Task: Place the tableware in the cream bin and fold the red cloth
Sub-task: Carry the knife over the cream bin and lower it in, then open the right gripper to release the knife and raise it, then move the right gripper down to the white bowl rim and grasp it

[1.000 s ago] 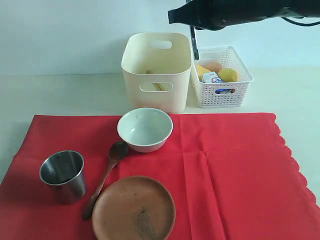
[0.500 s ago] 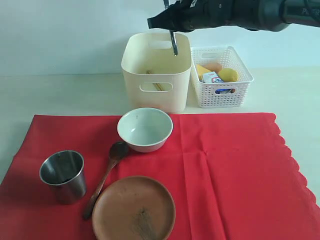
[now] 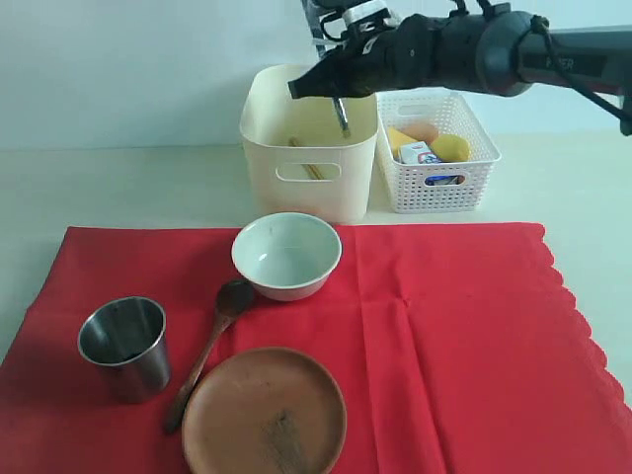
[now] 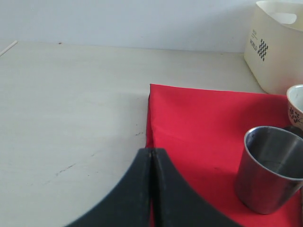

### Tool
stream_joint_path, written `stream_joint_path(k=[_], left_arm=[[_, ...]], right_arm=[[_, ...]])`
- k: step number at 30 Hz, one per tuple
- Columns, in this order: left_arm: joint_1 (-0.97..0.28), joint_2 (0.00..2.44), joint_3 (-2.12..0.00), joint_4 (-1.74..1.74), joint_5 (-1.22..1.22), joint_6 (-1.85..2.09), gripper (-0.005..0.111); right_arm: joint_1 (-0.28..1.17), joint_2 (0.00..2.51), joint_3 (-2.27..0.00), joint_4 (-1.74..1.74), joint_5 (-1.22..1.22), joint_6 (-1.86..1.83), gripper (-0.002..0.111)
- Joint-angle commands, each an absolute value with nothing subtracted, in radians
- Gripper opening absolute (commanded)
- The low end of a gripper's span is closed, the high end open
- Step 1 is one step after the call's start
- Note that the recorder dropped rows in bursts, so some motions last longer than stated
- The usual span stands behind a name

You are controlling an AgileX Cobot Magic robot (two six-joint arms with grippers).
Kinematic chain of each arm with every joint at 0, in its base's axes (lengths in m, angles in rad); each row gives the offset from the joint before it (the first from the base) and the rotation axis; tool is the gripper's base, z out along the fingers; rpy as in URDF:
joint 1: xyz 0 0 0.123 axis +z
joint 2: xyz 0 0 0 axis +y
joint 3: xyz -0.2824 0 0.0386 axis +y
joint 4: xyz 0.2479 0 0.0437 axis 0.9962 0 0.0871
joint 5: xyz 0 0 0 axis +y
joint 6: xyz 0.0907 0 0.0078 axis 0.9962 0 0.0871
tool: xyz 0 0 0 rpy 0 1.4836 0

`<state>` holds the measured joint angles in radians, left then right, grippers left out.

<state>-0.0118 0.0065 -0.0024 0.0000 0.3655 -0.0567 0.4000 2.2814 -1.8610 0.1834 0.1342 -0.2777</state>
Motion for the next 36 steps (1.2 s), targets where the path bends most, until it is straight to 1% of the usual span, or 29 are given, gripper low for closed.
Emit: stream_joint_path(k=[1, 3, 5, 11, 13, 15, 21, 24, 26, 31, 32, 34, 36], left_arm=[[-0.011, 0.000, 0.000, -0.006, 0.354, -0.061, 0.000], [-0.011, 0.000, 0.000, -0.006, 0.354, -0.061, 0.000], [-0.011, 0.000, 0.000, -0.006, 0.354, -0.061, 0.000], [-0.011, 0.000, 0.000, -0.006, 0.354, -0.061, 0.000], [-0.011, 0.000, 0.000, -0.006, 0.354, -0.061, 0.000], [-0.011, 0.000, 0.000, -0.006, 0.354, -0.061, 0.000], [-0.011, 0.000, 0.000, -0.006, 0.354, -0.061, 0.000], [-0.011, 0.000, 0.000, -0.006, 0.354, -0.061, 0.000], [-0.011, 0.000, 0.000, -0.006, 0.354, -0.061, 0.000], [-0.011, 0.000, 0.000, -0.006, 0.354, -0.061, 0.000], [-0.011, 0.000, 0.000, -0.006, 0.354, -0.061, 0.000], [-0.011, 0.000, 0.000, -0.006, 0.354, -0.061, 0.000], [-0.011, 0.000, 0.000, -0.006, 0.354, -0.061, 0.000]], right_arm=[[0.395, 2.313, -1.873, 0.182, 0.134, -0.295, 0.000], [0.395, 2.329, -1.873, 0.182, 0.164, -0.295, 0.000], [0.395, 2.340, -1.873, 0.182, 0.194, -0.331, 0.005], [0.395, 2.329, -1.873, 0.182, 0.234, -0.357, 0.041], [0.395, 2.308, -1.873, 0.182, 0.252, -0.357, 0.048], [0.395, 2.285, -1.873, 0.182, 0.287, -0.357, 0.051], [0.395, 2.192, -1.873, 0.180, 0.429, -0.331, 0.050], [0.395, 2.142, -1.873, 0.147, 0.505, -0.280, 0.045], [0.395, 2.111, -1.873, 0.108, 0.559, -0.223, 0.038], [0.395, 2.033, -1.873, 0.041, 0.699, -0.143, 0.015], [0.395, 2.004, -1.857, 0.042, 0.731, -0.143, 0.008], [0.395, 1.939, -1.786, 0.042, 0.721, -0.128, 0.001], [0.395, 1.865, -1.688, 0.045, 0.681, -0.128, 0.000]])
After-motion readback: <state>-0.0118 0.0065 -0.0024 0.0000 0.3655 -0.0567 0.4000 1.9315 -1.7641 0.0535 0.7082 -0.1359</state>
